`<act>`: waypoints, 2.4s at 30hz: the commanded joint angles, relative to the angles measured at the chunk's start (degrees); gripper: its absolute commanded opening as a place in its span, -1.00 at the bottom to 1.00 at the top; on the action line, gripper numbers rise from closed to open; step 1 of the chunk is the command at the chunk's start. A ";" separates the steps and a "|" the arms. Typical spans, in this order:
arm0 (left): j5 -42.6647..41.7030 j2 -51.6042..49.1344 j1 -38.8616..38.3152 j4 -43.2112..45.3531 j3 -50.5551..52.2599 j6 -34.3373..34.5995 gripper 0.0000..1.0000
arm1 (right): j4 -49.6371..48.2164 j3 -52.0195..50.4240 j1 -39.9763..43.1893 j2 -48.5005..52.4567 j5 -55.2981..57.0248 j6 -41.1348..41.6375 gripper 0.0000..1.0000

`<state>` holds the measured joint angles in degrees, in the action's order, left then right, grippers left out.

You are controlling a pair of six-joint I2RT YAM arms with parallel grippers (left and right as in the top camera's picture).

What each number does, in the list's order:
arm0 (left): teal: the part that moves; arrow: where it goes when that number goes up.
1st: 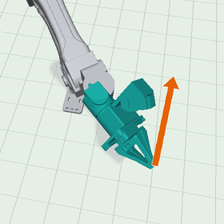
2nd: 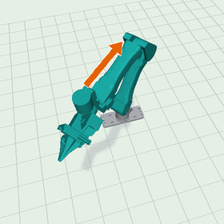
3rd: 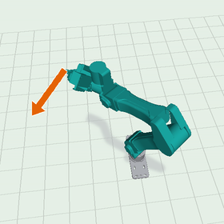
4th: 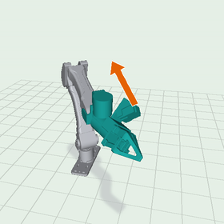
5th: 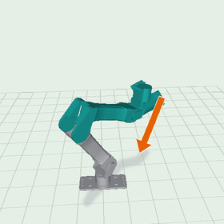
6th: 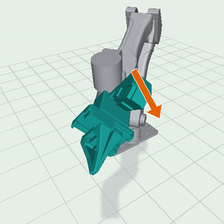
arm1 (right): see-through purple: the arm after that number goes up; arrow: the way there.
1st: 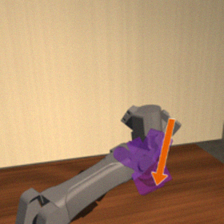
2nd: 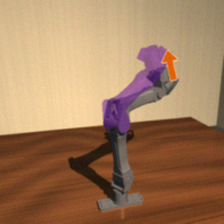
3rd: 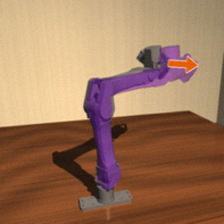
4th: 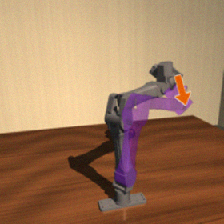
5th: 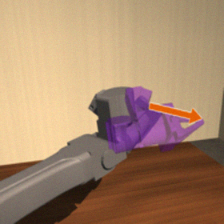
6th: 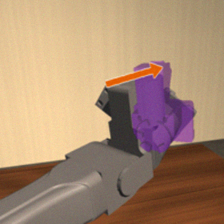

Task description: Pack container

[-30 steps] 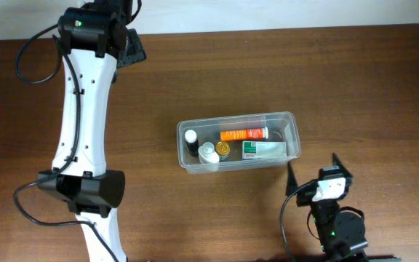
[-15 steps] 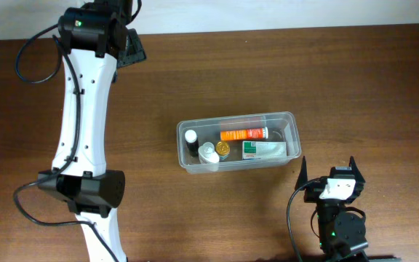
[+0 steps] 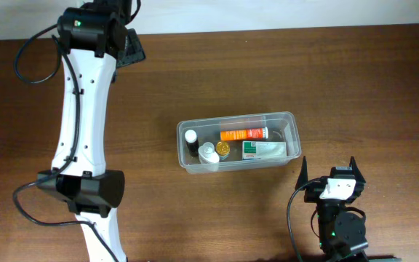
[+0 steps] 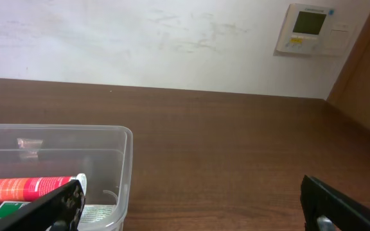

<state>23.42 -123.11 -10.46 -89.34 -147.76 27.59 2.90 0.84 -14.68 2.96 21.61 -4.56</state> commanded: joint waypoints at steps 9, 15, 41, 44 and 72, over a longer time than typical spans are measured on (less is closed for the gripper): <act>0.37 12.50 -5.29 0.09 -0.35 -0.70 0.99 | 0.07 -0.42 -0.31 0.04 1.36 -0.13 0.97; 0.37 21.20 -10.82 0.09 -0.35 -0.70 0.99 | 0.07 -0.42 -0.31 0.04 1.36 -0.13 0.97; -2.78 63.36 -10.29 4.37 25.92 -0.66 0.99 | 0.07 -0.42 -0.31 0.04 1.36 -0.13 0.96; -3.08 73.46 -7.65 8.39 40.37 0.00 0.99 | 0.07 -0.42 -0.31 0.04 1.36 -0.13 0.96; -15.52 122.09 0.52 96.00 140.56 -8.41 0.99 | 0.07 -0.42 -0.31 0.04 1.36 -0.13 0.97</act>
<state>12.97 -1.74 -10.31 1.63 -11.70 24.32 2.85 0.84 -14.68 2.96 21.85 -4.71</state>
